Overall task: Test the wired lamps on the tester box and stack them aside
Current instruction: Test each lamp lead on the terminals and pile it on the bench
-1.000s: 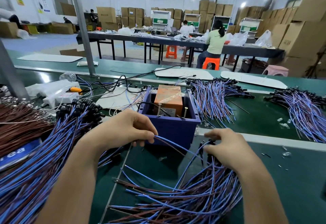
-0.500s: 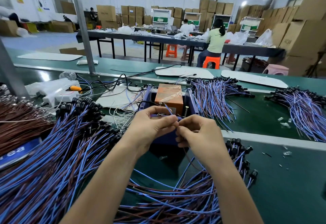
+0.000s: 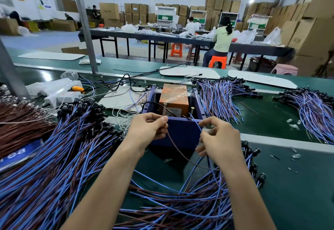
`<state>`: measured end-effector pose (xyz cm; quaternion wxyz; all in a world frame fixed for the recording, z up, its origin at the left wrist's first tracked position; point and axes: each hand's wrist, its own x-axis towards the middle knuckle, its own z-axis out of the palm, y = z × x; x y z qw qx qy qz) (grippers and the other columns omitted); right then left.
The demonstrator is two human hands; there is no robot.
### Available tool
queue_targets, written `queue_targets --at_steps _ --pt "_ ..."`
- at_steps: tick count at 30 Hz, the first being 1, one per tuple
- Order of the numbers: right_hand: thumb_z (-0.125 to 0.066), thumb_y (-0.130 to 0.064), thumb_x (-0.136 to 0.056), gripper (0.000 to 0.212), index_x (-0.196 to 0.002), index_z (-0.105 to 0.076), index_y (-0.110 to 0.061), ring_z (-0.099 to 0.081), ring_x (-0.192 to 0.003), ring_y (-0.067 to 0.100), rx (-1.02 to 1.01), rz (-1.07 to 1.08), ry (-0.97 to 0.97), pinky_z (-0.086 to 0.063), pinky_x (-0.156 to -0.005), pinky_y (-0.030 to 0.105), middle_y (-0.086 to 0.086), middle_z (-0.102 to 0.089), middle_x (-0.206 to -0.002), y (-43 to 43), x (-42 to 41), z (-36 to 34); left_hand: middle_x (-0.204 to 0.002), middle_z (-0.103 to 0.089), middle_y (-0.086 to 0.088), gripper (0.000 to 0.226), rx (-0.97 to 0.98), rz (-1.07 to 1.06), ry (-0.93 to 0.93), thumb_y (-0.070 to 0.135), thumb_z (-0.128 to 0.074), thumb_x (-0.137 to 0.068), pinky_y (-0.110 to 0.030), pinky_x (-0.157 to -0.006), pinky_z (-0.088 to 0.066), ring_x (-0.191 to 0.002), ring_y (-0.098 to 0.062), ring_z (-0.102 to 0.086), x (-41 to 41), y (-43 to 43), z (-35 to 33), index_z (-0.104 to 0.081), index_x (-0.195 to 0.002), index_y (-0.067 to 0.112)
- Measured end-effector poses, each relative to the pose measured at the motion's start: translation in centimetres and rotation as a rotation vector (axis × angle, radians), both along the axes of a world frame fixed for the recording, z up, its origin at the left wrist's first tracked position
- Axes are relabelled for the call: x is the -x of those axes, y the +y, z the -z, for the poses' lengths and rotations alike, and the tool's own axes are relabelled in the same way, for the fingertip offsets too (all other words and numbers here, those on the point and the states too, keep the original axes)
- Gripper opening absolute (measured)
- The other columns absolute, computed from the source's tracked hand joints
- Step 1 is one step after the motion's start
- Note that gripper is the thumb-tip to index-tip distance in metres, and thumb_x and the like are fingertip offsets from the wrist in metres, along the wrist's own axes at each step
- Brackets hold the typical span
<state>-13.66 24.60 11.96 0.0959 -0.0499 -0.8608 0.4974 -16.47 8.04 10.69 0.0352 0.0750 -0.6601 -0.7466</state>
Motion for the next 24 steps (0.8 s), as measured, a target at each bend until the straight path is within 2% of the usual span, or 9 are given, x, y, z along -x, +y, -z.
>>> queue_targets --at_steps 4,9,13,19,24 --pt "-0.048 0.004 -0.086 0.029 -0.097 -0.064 -0.017 -0.063 -0.038 0.014 -0.007 0.004 -0.017 -0.046 -0.037 0.017 0.009 -0.067 -0.070 0.2 -0.1 -0.2 -0.055 -0.066 0.000 0.010 0.011 -0.024 -0.009 0.007 -0.066 -0.087 -0.017 -0.047 -0.051 -0.045 -0.005 -0.059 0.2 -0.6 0.1 -0.066 -0.077 0.005" --pt "-0.048 0.003 -0.088 0.031 -0.103 -0.065 -0.019 -0.064 -0.040 0.017 -0.003 -0.002 -0.069 -0.051 -0.039 0.023 0.004 -0.059 -0.054 0.2 0.0 -0.1 -0.053 -0.064 0.000 0.013 0.038 -0.021 -0.041 0.006 -0.065 -0.088 -0.016 -0.045 -0.049 -0.043 -0.005 -0.057 0.4 -0.9 0.1 -0.065 -0.075 0.005" --pt "-0.049 0.003 -0.088 0.032 -0.106 -0.066 -0.017 -0.063 -0.039 0.016 0.010 0.005 -0.079 -0.047 -0.037 0.020 0.006 -0.060 -0.060 0.3 0.1 0.0 -0.052 -0.063 0.000 0.013 0.034 -0.039 -0.048 0.005 -0.064 -0.088 -0.017 -0.045 -0.050 -0.043 -0.005 -0.057 0.5 -1.4 0.0 -0.065 -0.076 0.004" --pt "-0.048 0.004 -0.088 0.034 -0.105 -0.066 -0.018 -0.063 -0.039 0.016 0.004 0.008 -0.077 -0.048 -0.038 0.020 0.004 -0.059 -0.055 0.3 0.2 0.0 -0.059 -0.062 -0.005 0.016 0.125 0.044 -0.057 0.004 -0.063 -0.089 -0.017 -0.046 -0.050 -0.042 -0.007 -0.055 0.2 -1.4 0.0 -0.062 -0.073 0.003" --pt "-0.051 0.001 -0.089 0.029 -0.107 -0.066 -0.017 -0.064 -0.040 0.017 -0.002 0.008 -0.084 -0.050 -0.039 0.021 0.005 -0.060 -0.060 0.4 0.4 0.2 -0.060 -0.061 -0.007 0.017 0.149 0.073 -0.054 0.004 -0.062 -0.090 -0.017 -0.047 -0.052 -0.042 -0.007 -0.055 0.0 -0.9 0.0 -0.062 -0.073 0.002"
